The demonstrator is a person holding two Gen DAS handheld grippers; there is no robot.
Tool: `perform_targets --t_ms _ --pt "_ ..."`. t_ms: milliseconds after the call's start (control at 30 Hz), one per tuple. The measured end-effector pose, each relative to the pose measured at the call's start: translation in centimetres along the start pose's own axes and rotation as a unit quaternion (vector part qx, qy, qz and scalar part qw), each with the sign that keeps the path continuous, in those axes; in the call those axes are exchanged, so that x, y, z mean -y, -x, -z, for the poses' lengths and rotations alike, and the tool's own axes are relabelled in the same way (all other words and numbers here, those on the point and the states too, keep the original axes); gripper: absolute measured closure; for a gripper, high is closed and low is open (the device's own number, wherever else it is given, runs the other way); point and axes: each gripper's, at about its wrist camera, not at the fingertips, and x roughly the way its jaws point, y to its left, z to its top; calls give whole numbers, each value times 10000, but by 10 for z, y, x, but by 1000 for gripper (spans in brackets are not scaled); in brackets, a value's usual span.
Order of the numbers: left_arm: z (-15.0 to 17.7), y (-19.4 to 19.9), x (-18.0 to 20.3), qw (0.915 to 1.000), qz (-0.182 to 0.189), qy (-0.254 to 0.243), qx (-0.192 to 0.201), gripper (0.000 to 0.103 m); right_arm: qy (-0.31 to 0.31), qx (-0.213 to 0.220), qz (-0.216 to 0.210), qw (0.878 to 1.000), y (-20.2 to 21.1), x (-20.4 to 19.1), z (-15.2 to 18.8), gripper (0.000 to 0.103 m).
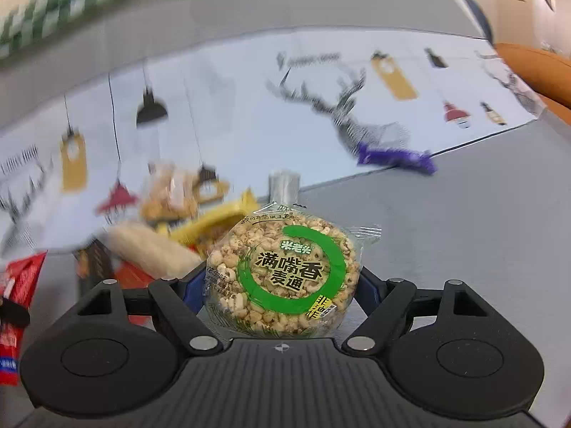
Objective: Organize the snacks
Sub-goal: 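Carry the red packet and grain cake with both tools over the cardboard box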
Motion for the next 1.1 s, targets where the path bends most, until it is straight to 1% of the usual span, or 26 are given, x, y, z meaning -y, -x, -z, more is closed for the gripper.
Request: perform_targets --t_ms 133,267,367,467,533,600,700,767,833,933,1000,1100 --pt "32 66 -9 9989 259 -145 361 59 -79 257 -199 9994 65 9 -7 22" --pt "71 124 -28 9970 402 -245 615 59 53 414 -467 9980 138 9 -8 22" --pt "105 163 -48 9954 390 -288 829 59 269 560 -803 9948 197 -1 -4 22" --pt "138 198 -73 9939 260 -249 1042 59 533 681 -1234 9886 252 -17 5 22" --pt "161 218 -91 9929 170 -164 1166 59 683 704 -1510 9837 286 -27 16 22" --pt "184 234 -110 9923 119 -58 1229 59 721 616 -1794 9792 313 -38 28 22" --pt "218 252 -137 9926 50 133 1203 59 744 338 -2206 9719 343 -51 45 22" --pt "235 260 -151 9927 47 222 1186 59 903 250 -2367 9671 357 -62 52 22" --pt "251 266 -163 9923 39 287 1204 59 1040 276 -2483 9627 372 -73 57 22" --pt "269 277 -175 9902 -9 414 1332 59 1235 391 -2632 9560 390 -87 59 22" --pt "279 285 -182 9883 -19 520 1435 59 1362 428 -2720 9516 397 -96 59 22" --pt "286 292 -187 9864 -34 584 1536 59 1576 439 -2863 9441 406 -108 62 22"
